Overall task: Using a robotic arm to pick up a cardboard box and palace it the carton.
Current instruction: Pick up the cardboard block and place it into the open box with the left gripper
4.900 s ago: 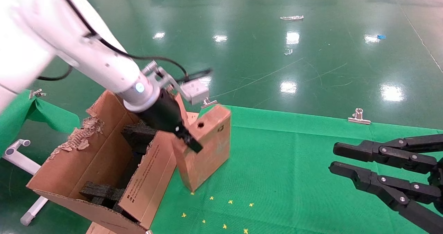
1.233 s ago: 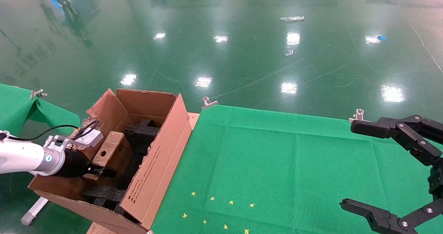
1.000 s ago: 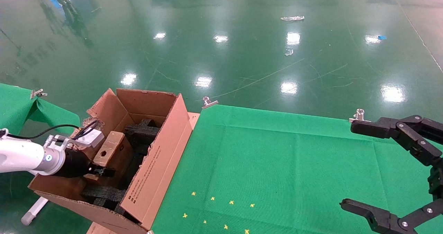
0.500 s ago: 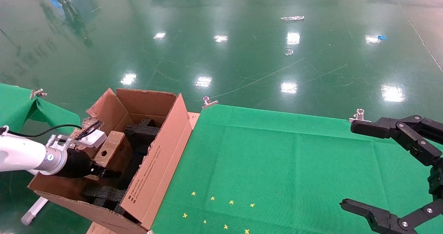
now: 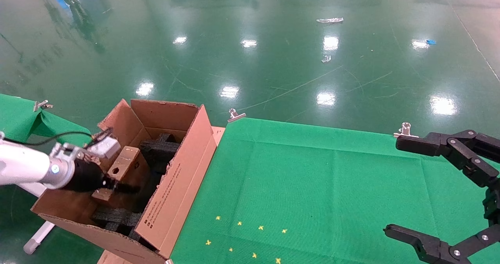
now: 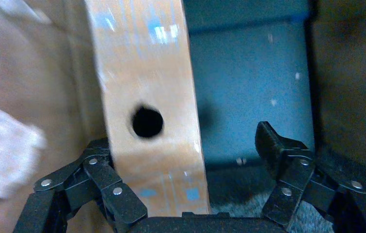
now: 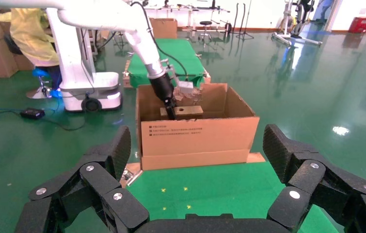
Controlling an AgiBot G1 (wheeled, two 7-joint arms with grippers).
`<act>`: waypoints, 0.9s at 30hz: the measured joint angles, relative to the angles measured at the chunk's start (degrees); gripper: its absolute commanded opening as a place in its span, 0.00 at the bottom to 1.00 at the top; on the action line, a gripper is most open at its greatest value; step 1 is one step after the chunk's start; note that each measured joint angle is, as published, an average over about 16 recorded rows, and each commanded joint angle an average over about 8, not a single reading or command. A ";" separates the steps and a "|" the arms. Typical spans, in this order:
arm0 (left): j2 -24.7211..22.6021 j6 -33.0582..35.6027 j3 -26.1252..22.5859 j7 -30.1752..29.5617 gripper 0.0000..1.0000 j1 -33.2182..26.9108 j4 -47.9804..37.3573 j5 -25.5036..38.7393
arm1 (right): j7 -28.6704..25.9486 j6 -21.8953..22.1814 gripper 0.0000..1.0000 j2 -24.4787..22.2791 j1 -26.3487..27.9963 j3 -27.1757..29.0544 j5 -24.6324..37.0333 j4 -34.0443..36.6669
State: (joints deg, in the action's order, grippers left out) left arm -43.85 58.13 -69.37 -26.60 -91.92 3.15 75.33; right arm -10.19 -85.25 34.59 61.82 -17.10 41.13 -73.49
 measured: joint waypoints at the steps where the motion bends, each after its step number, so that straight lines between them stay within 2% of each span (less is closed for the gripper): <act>1: 0.09 0.10 -0.04 0.04 1.00 -0.67 0.01 0.08 | 0.00 0.00 1.00 0.00 0.00 0.00 0.00 0.00; 20: 2.89 3.93 -0.92 -0.47 1.00 -16.26 3.63 2.13 | 0.03 0.03 1.00 -0.02 0.01 -0.06 -0.04 0.00; 27: 3.71 4.31 -0.77 -0.67 1.00 -19.46 5.60 2.32 | 0.04 0.04 1.00 -0.03 0.01 -0.07 -0.06 0.01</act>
State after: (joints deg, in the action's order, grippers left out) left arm -40.13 62.44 -70.14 -27.26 -111.38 8.75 77.65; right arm -10.15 -85.21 34.56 61.83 -17.17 41.07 -73.48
